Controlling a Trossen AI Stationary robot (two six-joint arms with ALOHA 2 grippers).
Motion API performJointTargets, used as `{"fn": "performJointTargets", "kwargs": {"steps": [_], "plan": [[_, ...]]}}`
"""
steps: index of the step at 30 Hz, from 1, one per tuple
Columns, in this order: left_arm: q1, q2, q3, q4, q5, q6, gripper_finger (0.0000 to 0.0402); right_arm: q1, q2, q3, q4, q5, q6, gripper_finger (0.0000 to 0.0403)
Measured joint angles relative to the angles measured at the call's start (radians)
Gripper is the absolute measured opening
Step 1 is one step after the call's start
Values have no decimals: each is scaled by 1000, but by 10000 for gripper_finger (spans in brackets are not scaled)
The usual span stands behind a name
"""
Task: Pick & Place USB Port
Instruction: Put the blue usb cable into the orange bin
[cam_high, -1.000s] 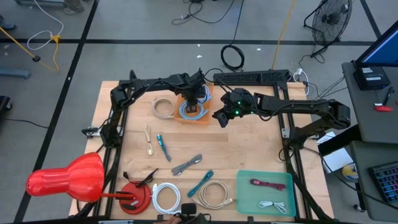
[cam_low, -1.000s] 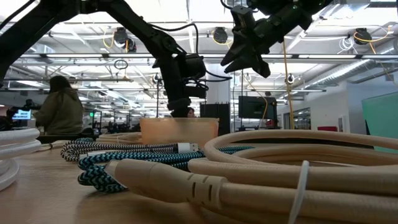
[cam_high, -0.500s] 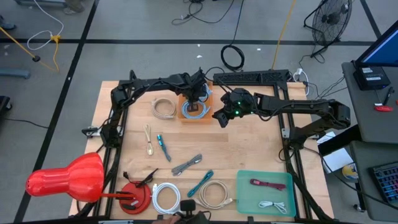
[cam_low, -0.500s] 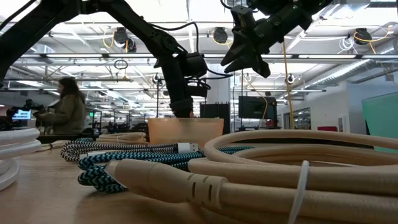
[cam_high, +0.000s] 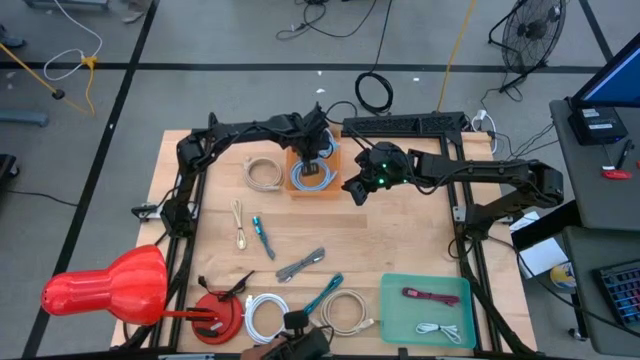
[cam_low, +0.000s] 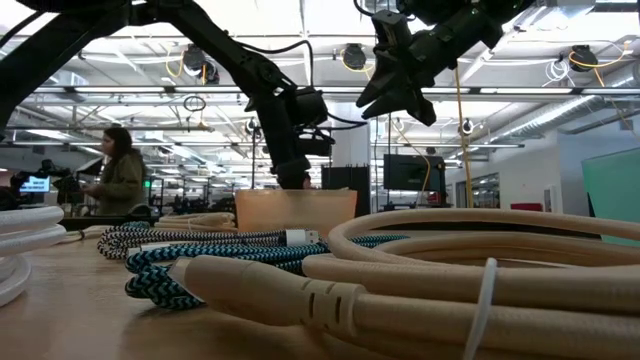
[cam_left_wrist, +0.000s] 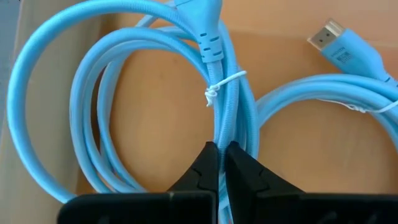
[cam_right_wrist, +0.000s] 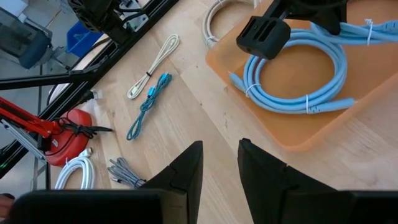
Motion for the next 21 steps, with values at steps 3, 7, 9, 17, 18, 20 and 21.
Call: {"fn": "performJointTargets", "kwargs": {"steps": [3,7,9,17,18,20,21], "plan": [[1,0,0,12,-2,-1,6,0,0,0,-2,0,0,91],[2,7,-1,35,0,-16,6,0,0,0,-2,0,0,91],[3,16,-1,37,6,-26,6,0,0,0,-2,0,0,91],[3,57,9,44,2,-41,6,0,0,-14,1,0,9,91],[3,59,13,41,2,-43,6,0,0,-19,3,0,11,91],[3,60,14,41,0,-42,6,0,0,-24,-1,0,12,91],[3,60,14,41,0,-41,6,0,0,-23,2,0,15,91]]}}
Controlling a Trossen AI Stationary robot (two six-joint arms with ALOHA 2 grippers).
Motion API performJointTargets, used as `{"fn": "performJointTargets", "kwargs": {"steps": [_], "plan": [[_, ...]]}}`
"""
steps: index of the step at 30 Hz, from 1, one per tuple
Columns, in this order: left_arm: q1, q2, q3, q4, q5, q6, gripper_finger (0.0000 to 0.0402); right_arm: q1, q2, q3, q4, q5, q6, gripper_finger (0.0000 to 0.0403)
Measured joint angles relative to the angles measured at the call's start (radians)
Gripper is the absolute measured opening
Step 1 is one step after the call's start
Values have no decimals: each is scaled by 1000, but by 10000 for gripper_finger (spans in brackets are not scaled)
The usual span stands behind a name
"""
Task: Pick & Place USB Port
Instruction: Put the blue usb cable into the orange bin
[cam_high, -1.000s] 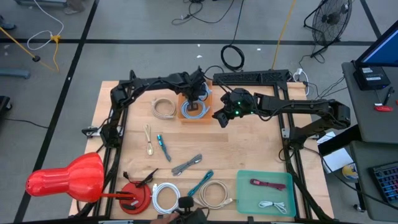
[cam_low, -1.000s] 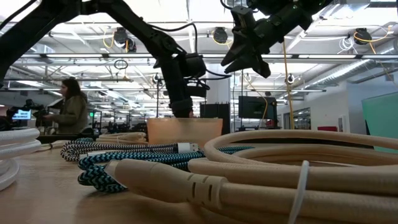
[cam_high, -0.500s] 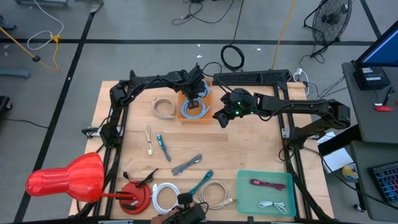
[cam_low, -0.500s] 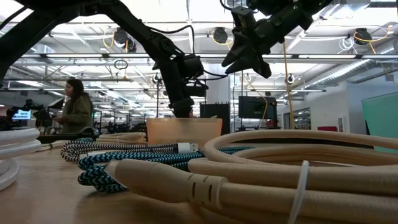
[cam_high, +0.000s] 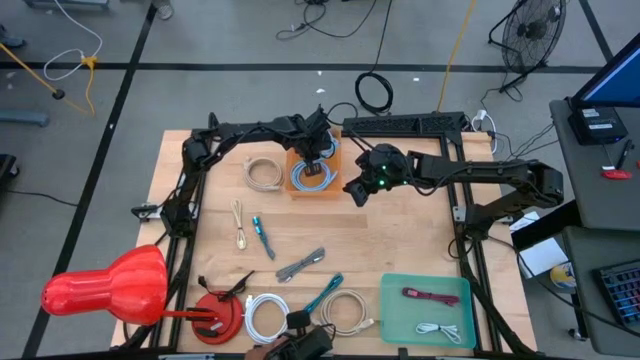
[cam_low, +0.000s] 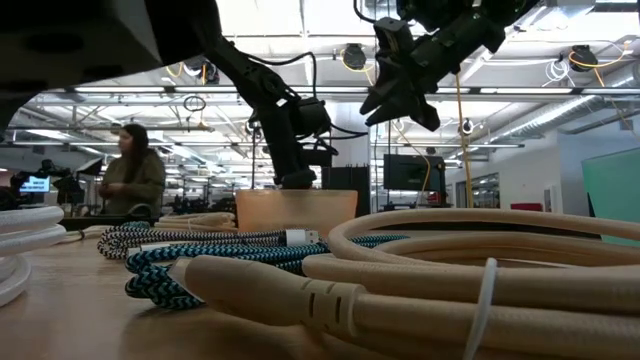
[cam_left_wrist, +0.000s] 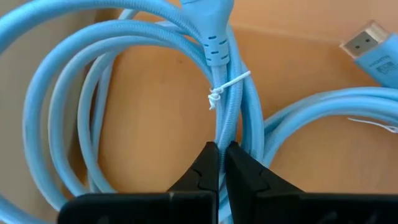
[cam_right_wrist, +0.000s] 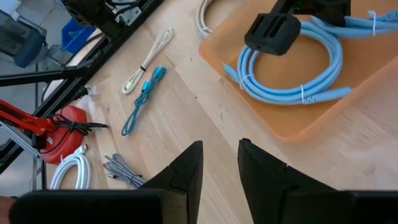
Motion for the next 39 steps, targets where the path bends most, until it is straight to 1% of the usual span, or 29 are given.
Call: {"fn": "performJointTargets", "kwargs": {"steps": [11,16,22,31,35,39], "plan": [[0,1,0,-3,1,17,6,0,0,0,5,1,-2,91],[4,11,4,-14,28,27,6,0,0,0,5,1,-3,91],[3,24,10,-35,16,28,7,0,0,0,9,3,-4,91],[1,36,101,-115,7,7,48,0,0,0,12,1,-3,91],[3,35,108,-120,10,0,66,0,0,1,12,-9,-4,91],[4,41,110,-131,3,-21,94,1,0,1,12,-26,-3,91]]}}
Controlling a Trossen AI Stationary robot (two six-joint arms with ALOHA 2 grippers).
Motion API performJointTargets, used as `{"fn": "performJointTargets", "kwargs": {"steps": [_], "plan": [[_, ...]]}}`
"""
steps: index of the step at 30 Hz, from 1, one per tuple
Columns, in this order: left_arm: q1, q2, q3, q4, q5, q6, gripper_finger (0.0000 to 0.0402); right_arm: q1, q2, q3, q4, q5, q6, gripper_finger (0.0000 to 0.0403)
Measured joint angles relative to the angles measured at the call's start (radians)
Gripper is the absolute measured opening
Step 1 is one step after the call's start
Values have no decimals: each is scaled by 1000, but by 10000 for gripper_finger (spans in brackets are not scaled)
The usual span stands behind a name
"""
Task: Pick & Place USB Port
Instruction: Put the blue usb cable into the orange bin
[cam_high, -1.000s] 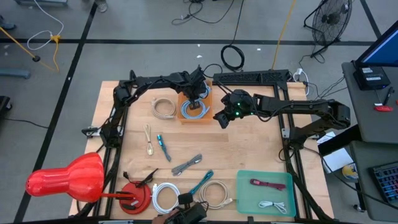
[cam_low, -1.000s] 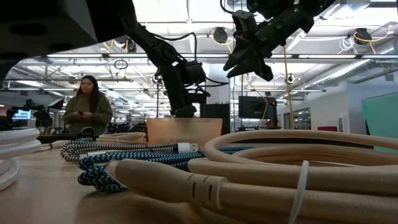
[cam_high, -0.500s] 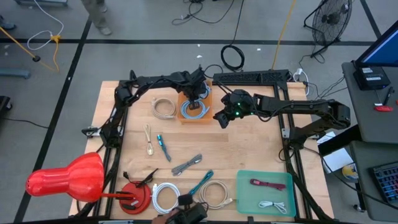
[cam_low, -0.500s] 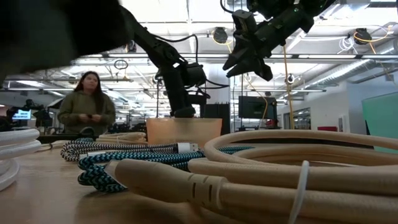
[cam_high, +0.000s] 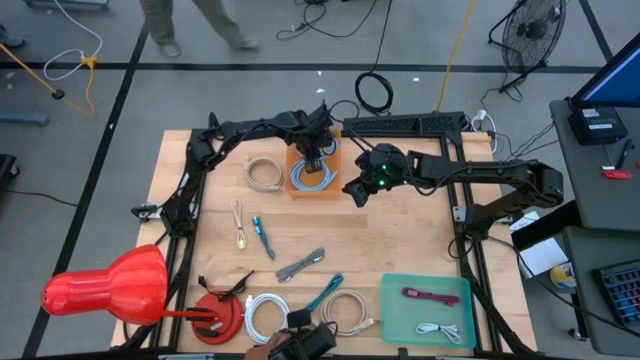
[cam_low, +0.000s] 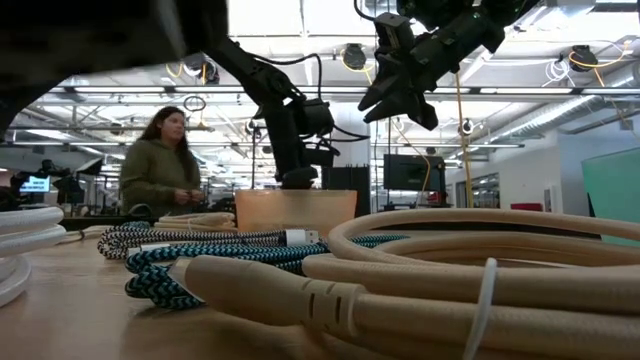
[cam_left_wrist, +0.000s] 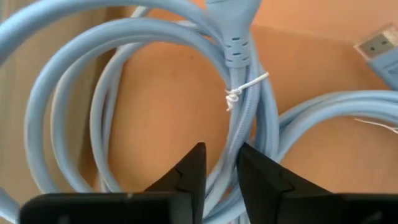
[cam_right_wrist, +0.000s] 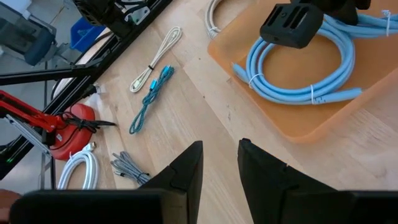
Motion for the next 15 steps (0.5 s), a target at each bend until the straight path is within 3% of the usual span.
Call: {"fn": "performJointTargets", "kwargs": {"steps": [7,15], "plan": [[1,7,1,-10,-19,-12,142,6,0,0,0,0,0,91],[0,7,2,-32,-40,-27,172,6,0,0,0,1,-1,91]]}}
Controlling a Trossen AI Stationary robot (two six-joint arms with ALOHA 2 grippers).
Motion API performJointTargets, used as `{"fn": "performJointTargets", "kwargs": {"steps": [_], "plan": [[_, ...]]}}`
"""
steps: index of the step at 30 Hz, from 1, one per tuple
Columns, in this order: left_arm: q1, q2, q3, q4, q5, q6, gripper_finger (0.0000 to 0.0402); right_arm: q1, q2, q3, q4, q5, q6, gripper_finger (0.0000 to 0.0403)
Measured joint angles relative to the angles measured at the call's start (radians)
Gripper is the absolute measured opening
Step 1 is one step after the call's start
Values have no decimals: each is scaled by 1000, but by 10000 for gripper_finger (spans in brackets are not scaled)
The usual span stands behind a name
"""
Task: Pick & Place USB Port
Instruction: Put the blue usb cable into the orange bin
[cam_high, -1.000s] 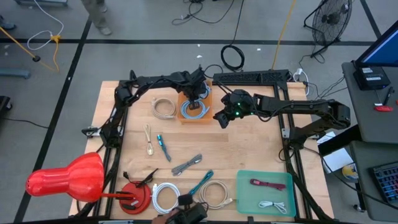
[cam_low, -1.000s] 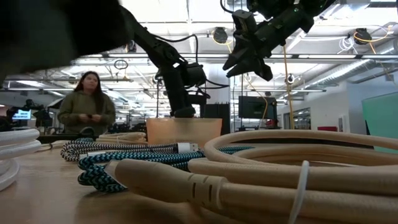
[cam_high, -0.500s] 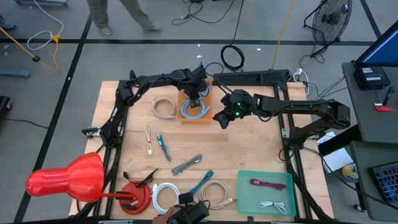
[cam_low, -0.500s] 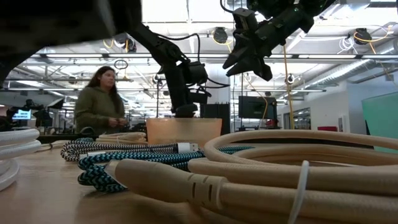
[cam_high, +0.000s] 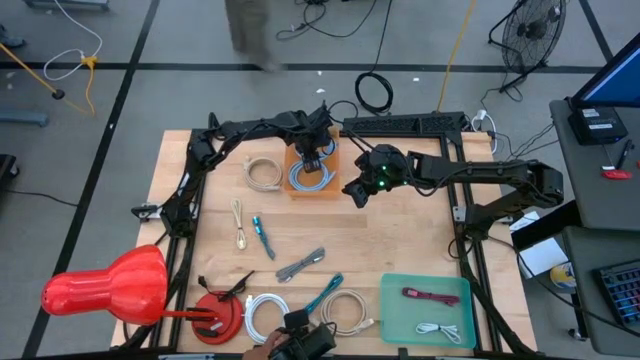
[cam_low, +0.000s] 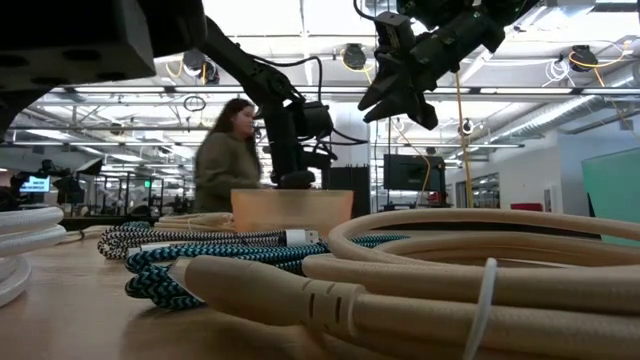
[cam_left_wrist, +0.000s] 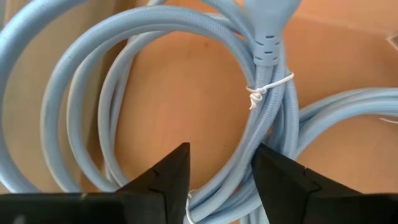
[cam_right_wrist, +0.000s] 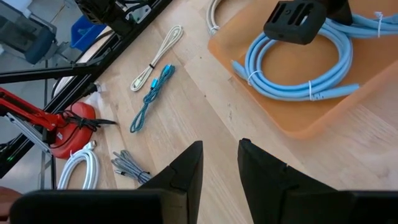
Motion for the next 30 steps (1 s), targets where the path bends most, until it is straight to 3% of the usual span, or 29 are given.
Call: {"fn": "performJointTargets", "kwargs": {"steps": [19,30], "plan": [[-16,-4,0,-4,-37,0,176,0,0,0,16,6,0,91],[-24,-6,54,-21,-69,-5,221,0,-1,0,26,6,0,91]]}}
